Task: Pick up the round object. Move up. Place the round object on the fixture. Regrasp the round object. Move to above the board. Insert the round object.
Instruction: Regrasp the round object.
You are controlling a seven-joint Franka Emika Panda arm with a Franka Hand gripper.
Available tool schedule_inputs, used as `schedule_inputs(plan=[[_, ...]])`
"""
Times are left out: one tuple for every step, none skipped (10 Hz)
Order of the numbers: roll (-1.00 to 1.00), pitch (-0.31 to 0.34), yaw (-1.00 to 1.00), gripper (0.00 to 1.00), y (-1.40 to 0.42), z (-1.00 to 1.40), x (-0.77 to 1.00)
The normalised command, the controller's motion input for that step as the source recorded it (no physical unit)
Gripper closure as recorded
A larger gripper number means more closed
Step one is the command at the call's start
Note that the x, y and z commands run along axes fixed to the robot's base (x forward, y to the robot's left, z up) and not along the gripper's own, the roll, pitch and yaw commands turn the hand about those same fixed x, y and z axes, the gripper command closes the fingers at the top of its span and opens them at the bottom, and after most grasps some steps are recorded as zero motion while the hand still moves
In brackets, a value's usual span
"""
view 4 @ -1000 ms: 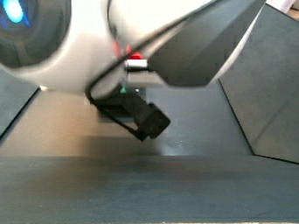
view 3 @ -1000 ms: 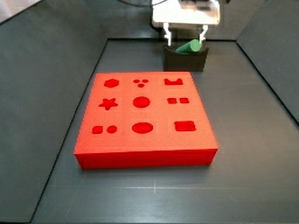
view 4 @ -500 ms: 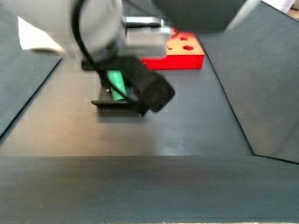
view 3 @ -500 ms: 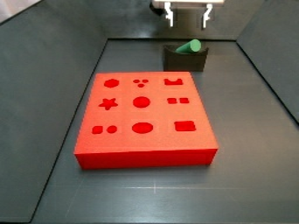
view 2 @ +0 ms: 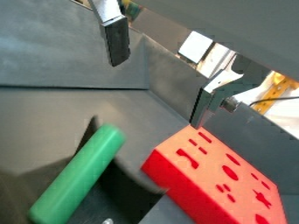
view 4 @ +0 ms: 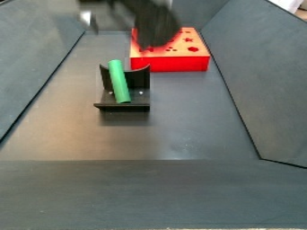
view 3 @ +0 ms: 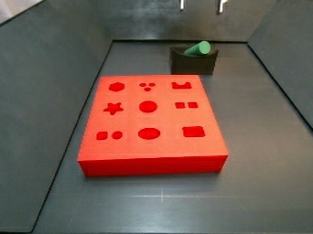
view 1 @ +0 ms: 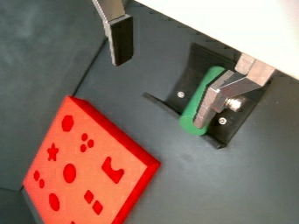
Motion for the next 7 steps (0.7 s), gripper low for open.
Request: schedule_inputs(plan=[[1.00,0.020,0.03,0.00,-0.72,0.53,-0.09],[1.00,0.019,0.03,0.00,-0.47,0.21,-0.05],[1.00,0.017,0.03,0.00,-0.34,0.09,-0.04],[1.00,0.016,0.03,0.00,-0.09,0.04,-0.02],[1.00,0.016,0.03,0.00,-0.03,0.05,-0.02],[1.00,0.009,0.03,0.00,-0.05,0.01,-0.02],[1.00,0.006,0.03,0.00,-0.04,0.00,-0.03]])
